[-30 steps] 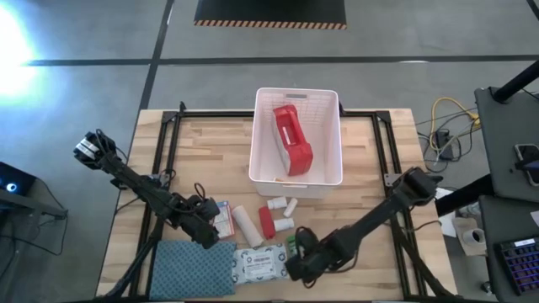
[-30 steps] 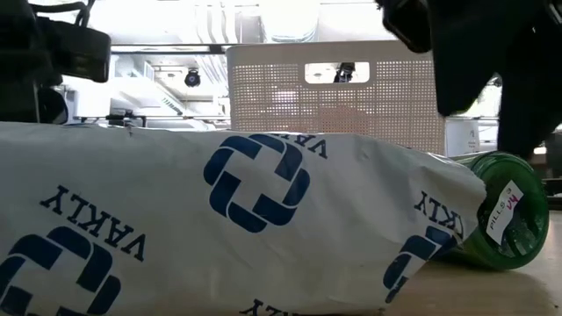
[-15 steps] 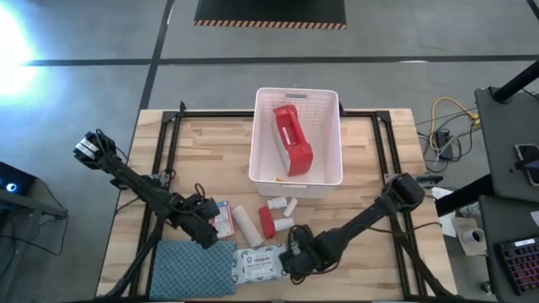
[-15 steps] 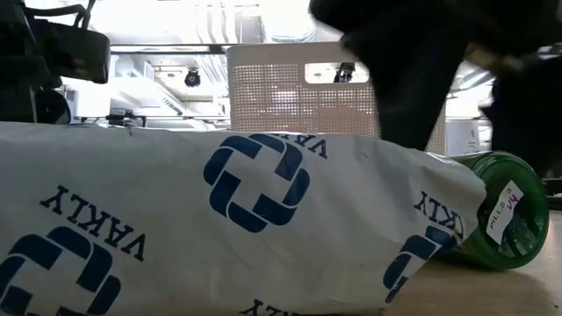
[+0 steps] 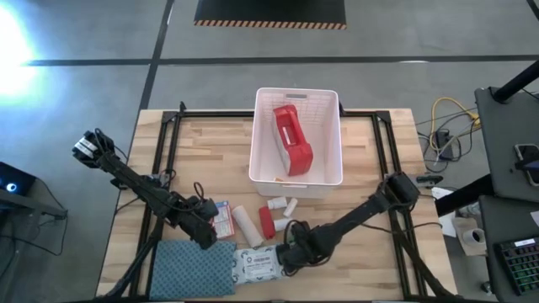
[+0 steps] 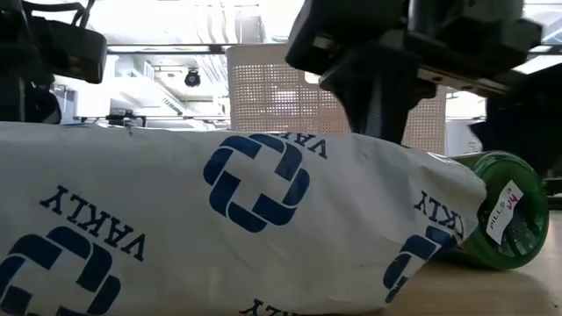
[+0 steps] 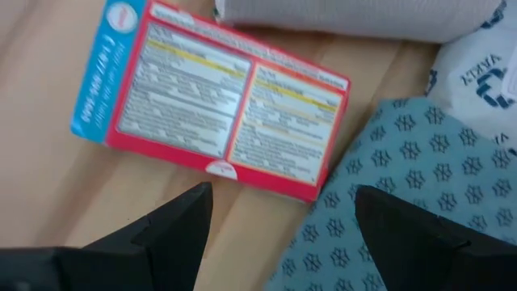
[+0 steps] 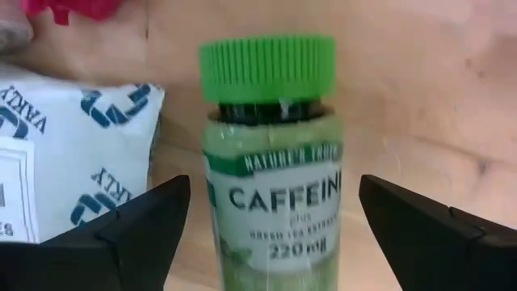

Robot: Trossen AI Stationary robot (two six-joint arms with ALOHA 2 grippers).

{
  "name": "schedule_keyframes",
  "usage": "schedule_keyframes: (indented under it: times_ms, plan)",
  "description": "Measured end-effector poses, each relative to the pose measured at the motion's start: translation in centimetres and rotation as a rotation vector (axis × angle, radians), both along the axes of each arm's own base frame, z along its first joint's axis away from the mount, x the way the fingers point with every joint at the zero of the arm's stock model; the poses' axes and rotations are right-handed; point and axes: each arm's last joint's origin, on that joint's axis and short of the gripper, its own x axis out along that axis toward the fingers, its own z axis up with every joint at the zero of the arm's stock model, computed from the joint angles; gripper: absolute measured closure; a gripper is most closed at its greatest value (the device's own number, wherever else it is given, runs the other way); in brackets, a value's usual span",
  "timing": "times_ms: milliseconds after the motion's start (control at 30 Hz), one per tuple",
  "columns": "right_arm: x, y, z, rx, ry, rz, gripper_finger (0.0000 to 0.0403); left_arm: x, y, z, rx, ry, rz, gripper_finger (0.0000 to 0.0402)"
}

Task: Pick & place medical supplies in basket/bin
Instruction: Put the green pill bottle into the white bin

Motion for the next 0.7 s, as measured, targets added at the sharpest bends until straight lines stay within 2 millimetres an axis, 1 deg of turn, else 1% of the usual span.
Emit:
schedule_keyframes:
  times_ms: [100,200,333,567,700]
  plan:
    - [0.3,-0.7,-0.2,-0.009,0.004,0.022,0.0069,-0.1,-0.1,0.0,-0.031,0.021,-0.009,0.0121]
    - [0.6,-1.2,-0.2,-0.022,0.005,0.056,0.0074,-0.1,-0.1,0.0,-0.056,0.031,0.025,0.0121]
    - [0.7,-1.8,-0.4,-0.040,0.016,0.104,0.0072,-0.1,-0.1,0.0,-0.089,0.042,0.096,0.0121]
    - [0.7,-2.2,-0.7,-0.056,0.028,0.201,0.0065,-0.1,-0.2,0.0,-0.157,0.078,0.177,0.0121]
    - [0.9,-2.3,-0.7,-0.060,0.008,0.208,0.0065,-0.1,-0.2,0.0,-0.188,0.089,0.231,0.0121]
